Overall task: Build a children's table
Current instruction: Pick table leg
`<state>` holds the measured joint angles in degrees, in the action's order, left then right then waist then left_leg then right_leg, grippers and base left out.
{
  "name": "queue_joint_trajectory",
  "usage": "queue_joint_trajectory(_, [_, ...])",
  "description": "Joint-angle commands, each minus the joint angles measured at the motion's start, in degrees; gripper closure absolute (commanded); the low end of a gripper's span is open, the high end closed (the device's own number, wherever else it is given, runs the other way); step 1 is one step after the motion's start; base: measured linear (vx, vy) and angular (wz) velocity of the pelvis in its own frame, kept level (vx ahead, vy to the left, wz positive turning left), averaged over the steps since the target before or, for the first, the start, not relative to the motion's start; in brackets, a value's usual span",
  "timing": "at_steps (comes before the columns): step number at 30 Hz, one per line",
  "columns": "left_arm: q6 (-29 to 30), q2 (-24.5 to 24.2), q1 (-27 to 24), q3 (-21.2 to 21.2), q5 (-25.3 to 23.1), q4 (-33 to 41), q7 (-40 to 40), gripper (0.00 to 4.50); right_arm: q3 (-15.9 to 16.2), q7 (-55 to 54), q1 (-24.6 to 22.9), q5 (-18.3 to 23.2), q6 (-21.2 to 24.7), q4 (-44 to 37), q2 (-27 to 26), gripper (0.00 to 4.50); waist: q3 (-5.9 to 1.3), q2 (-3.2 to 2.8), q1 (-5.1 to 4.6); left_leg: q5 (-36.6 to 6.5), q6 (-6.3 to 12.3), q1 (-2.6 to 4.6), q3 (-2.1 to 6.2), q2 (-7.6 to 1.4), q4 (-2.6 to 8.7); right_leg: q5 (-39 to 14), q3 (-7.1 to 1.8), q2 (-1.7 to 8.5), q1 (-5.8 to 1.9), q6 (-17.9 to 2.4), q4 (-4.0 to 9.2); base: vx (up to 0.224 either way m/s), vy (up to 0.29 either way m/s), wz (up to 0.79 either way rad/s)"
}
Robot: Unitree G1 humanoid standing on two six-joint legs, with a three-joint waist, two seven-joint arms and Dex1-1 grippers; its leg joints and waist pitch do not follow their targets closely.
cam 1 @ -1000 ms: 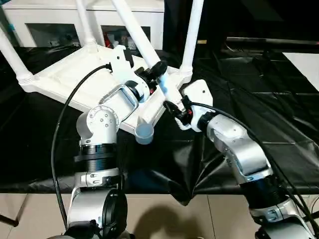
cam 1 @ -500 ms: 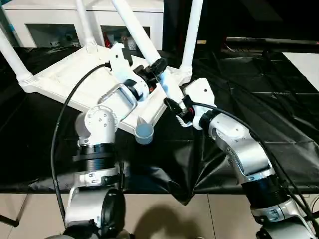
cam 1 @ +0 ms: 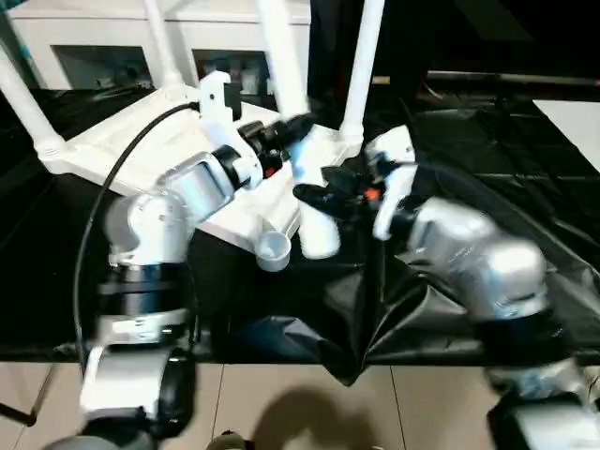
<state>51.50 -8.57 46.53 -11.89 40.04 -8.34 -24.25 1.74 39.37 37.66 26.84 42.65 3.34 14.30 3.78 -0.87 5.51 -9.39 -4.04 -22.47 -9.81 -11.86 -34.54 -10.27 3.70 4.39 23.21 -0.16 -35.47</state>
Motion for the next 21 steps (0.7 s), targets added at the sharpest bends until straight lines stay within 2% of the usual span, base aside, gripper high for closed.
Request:
queue_joint_trajectory(1, [1.96, -0.84, 0.33, 0.91, 2.81, 2.62, -3.24, 2.67, -1.07, 1.28, 1.24, 2.28, 2.97, 1.05, 0.77, 1.54, -4.89, 0.79, 0.2, -5.47, 0.69, 1.11, -0.25, -0.49, 3.37, -3.12, -2.22, 2.91, -3.56, -13.46, 2.98, 0.0, 0.0, 0.0])
queue_joint_trajectory(4, [3.36, -2.23, 0.05, 1.96, 4.54, 3.93, -7.31, 2.67, -1.57, 2.9, 2.18, 4.11, 5.33, 2.08, 1.77, 1.54, -4.89, 0.7, 0.37, -5.92, 0.49, 1.14, -0.25, -0.48, 3.36, -4.85, -2.23, 2.93, -3.53, -12.75, 3.1, 0.0, 0.0, 0.0])
queue_joint_trajectory(8, [4.69, -3.16, 0.19, 1.49, 7.27, 4.91, -11.83, 2.67, -0.63, 7.22, 2.74, 6.3, 8.68, 2.29, 3.94, 1.54, -4.8, 0.76, 0.54, -6.76, -0.11, 1.18, -0.26, -0.48, 3.4, -7.17, -2.28, 2.92, -3.48, -11.76, 3.37, 0.0, 0.0, 0.0])
queue_joint_trajectory(13, [5.35, -5.32, -0.44, 2.57, 8.4, 5.93, -15.87, 2.67, -0.26, 10.35, 2.55, 8.09, 11.49, 1.51, 5.42, 1.54, -4.74, 0.77, 0.72, -7.26, -0.62, 1.2, -0.22, -0.51, 3.47, -8.98, -2.27, 2.97, -3.37, -11.02, 3.44, 0.0, 0.0, 0.0])
queue_joint_trajectory(16, [4.72, -6.26, -0.59, 3.18, 7.52, 5.26, -16.87, 2.67, 0.13, 11.21, 2.3, 8.73, 12.28, 1.21, 6.32, 1.87, -4.73, 0.71, 0.81, -7.69, -1.11, 1.25, -0.19, -0.52, 3.53, -10.37, -2.27, 2.91, -3.24, -10.29, 3.56, 0.0, 0.0, 0.0])
queue_joint_trajectory(19, [4.29, -6.31, -0.33, 3.01, 7.13, 4.55, -16.99, 2.67, 0.62, 11.72, 1.89, 8.98, 12.51, 0.86, 6.91, 1.93, -4.72, 0.75, 0.98, -7.94, -1.54, 1.25, -0.16, -0.57, 3.56, -10.98, -2.27, 2.9, -3.23, -9.76, 3.61, 0.0, 0.0, 0.0])
queue_joint_trajectory(20, [4.06, -6.4, -0.26, 2.95, 7.11, 4.3, -17.11, 2.68, 0.84, 11.77, 1.75, 8.86, 12.5, 0.69, 6.84, 2.22, -4.77, 0.7, 1.07, -7.76, -1.67, 1.25, -0.17, -0.56, 3.53, -10.79, -2.28, 2.95, -3.23, -9.7, 3.6, 0.0, 0.0, 0.0])
queue_joint_trajectory(21, [4.02, -6.42, -0.25, 2.94, 7.09, 4.23, -17.15, 2.68, 0.89, 11.77, 1.72, 8.84, 12.51, 0.65, 6.81, 2.31, -4.78, 0.77, 1.05, -7.68, -1.67, 1.22, -0.18, -0.51, 3.52, -10.59, -2.28, 2.9, -3.21, -9.73, 3.57, 0.0, 0.0, 0.0])
